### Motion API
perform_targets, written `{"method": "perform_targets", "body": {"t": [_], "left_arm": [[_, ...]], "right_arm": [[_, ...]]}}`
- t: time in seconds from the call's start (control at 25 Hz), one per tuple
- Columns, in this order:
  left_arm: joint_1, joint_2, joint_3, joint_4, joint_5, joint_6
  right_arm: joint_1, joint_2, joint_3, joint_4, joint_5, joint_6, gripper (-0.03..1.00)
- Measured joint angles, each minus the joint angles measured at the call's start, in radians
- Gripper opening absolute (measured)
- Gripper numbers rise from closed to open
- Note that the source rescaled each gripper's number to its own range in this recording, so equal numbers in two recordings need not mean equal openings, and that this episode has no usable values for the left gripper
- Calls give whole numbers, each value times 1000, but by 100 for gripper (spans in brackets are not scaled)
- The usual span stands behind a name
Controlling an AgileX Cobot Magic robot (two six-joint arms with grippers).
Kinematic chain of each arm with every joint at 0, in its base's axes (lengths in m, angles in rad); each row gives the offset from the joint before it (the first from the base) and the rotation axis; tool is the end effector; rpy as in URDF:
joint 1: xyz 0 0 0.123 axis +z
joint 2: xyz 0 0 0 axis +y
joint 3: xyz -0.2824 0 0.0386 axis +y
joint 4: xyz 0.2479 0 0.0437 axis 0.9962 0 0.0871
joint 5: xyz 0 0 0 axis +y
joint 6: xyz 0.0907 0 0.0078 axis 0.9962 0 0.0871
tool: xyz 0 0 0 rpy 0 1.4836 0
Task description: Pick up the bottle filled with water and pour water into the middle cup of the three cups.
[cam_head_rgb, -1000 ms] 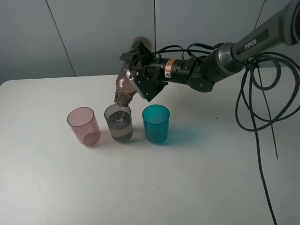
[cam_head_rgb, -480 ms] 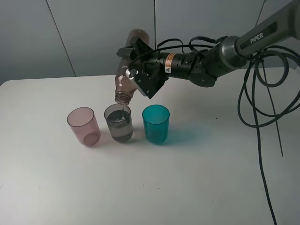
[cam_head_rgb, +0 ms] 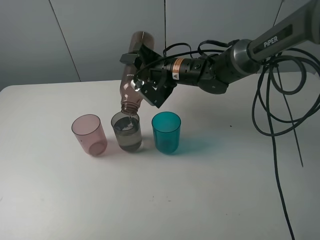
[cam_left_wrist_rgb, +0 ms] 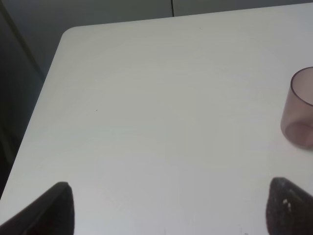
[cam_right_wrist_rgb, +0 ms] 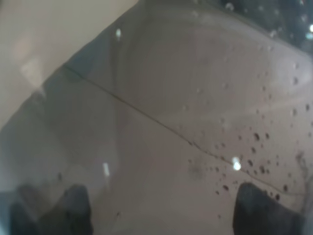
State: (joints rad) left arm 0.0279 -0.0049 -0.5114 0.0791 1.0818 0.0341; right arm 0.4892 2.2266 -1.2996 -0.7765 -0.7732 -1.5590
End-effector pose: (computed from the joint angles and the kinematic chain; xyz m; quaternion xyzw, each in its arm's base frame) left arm -0.0081 0.0061 0.2788 0.0004 0.8538 0.0555 0.5176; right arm 0.3885 0.2572 0.1329 -0.7741 0.0281 -0.3155 0.5481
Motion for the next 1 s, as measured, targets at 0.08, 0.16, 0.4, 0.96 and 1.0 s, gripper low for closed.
{"method": "perform_targets", "body": {"t": [0.08, 0.16, 0.4, 0.96, 1.0], "left_arm": [[0, 0, 0, 0, 0, 0], [0, 0, 0, 0, 0, 0], [0, 0, 0, 0, 0, 0], [0, 0, 0, 0, 0, 0], [0, 0, 0, 0, 0, 0]], "right_arm": [[0, 0, 0, 0, 0, -2, 0], [2, 0, 0, 0, 0, -4, 0], [5, -8, 0, 0, 18, 38, 0], [-2, -108, 0, -26, 71, 1082, 0], [-9, -112, 0, -26, 66, 1160, 0]]}}
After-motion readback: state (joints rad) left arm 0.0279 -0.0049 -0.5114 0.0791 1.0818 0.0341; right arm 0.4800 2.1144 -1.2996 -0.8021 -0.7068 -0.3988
